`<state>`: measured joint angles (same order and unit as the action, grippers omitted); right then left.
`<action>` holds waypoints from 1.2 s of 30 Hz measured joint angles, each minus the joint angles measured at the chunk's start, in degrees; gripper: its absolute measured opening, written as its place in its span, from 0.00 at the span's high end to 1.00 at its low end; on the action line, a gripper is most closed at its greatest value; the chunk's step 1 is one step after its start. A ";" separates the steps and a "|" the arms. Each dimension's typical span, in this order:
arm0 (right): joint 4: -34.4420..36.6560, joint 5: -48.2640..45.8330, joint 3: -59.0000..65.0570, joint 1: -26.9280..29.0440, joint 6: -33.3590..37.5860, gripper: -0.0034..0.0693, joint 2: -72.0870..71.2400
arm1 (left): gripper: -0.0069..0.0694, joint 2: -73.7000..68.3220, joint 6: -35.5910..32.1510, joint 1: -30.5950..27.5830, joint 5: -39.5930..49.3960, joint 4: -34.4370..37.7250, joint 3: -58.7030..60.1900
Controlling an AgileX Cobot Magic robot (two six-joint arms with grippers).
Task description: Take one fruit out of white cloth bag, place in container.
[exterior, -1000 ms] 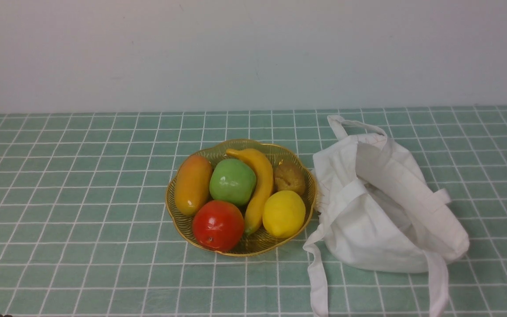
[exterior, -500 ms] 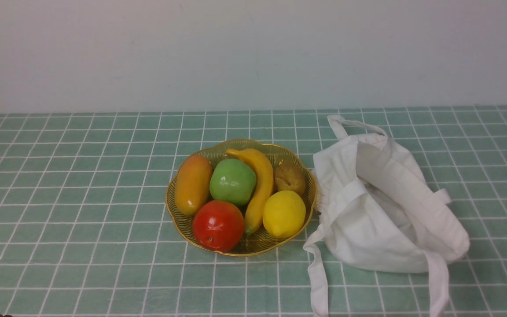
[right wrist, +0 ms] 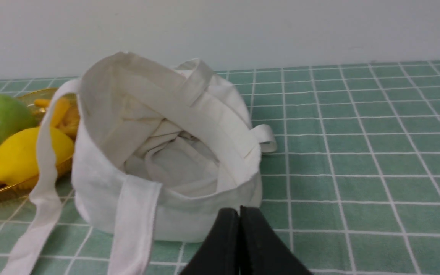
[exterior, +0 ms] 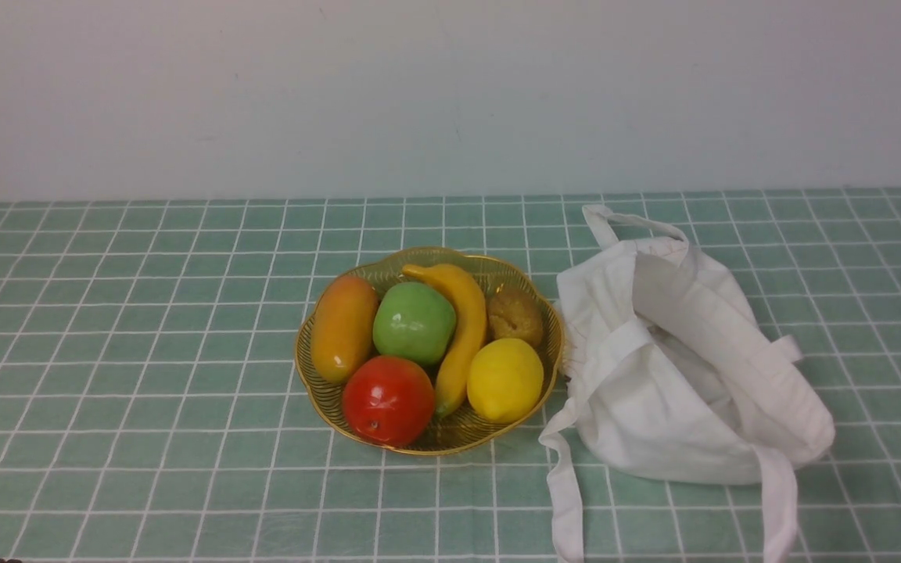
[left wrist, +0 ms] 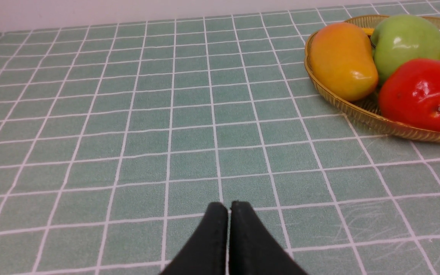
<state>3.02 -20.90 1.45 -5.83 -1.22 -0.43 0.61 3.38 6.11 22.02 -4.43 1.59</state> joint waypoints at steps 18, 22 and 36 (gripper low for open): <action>0.04 -0.13 0.00 -0.75 0.18 0.97 0.00 | 0.92 0.00 0.00 0.00 0.00 0.00 0.00; 0.04 -0.13 0.00 -0.75 0.18 0.97 0.00 | 0.92 0.00 0.00 0.00 0.00 0.00 0.00; 0.04 -0.13 0.00 -0.75 0.18 0.97 0.00 | 0.92 0.00 0.00 0.00 0.00 0.00 0.00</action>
<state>3.06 -21.03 1.45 -6.58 -1.04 -0.43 0.61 3.38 6.11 22.02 -4.43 1.59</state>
